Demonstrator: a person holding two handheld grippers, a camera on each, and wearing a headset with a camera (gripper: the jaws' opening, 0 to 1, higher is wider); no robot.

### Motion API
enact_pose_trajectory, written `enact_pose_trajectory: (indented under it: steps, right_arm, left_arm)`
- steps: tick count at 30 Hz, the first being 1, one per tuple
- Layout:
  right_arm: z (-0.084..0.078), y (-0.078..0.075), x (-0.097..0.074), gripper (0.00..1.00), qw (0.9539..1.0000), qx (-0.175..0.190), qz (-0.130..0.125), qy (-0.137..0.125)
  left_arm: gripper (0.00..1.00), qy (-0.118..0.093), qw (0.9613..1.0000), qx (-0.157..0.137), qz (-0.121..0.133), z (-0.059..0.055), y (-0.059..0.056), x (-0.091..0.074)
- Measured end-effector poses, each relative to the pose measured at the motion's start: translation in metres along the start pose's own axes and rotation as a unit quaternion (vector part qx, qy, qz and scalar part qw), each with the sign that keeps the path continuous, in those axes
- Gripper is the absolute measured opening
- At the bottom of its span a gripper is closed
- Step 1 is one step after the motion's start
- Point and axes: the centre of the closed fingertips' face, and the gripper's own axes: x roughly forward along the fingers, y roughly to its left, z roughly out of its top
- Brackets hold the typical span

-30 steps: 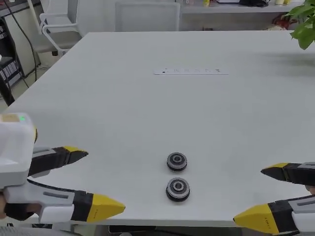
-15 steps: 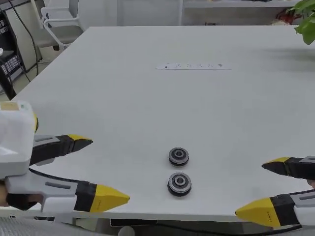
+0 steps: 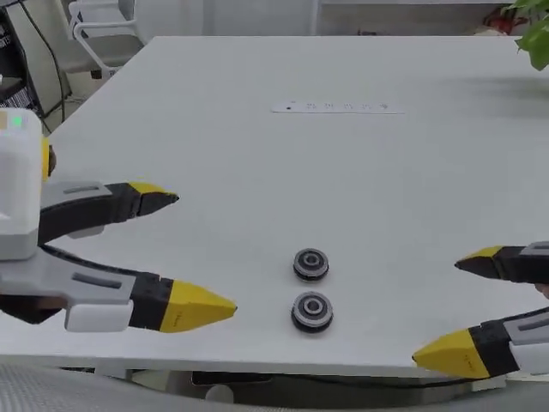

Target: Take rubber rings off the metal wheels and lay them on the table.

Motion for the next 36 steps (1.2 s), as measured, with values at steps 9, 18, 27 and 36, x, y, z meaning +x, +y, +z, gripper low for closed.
enact_pose_trajectory:
  steps: [9,18,27,36]
  right_arm:
    - [0.047,0.001,0.009,0.87,0.9987,-0.047,0.010,-0.014]
    - [0.081,0.005,0.026,0.81,0.9950,-0.093,0.030,-0.022]
    - [0.100,0.020,0.051,0.75,0.9891,-0.130,0.058,-0.036]
    - [0.060,0.034,0.070,0.65,0.9847,-0.141,0.102,-0.002]
  left_arm:
    - [0.84,-0.030,0.9985,0.046,-0.005,0.041,0.009,0.020]
    - [0.68,-0.015,0.9911,0.127,-0.037,0.046,0.003,0.059]
    - [0.62,0.018,0.9867,0.137,-0.085,0.027,-0.008,0.101]
    - [0.56,0.046,0.9864,0.118,-0.105,-0.014,-0.016,0.111]
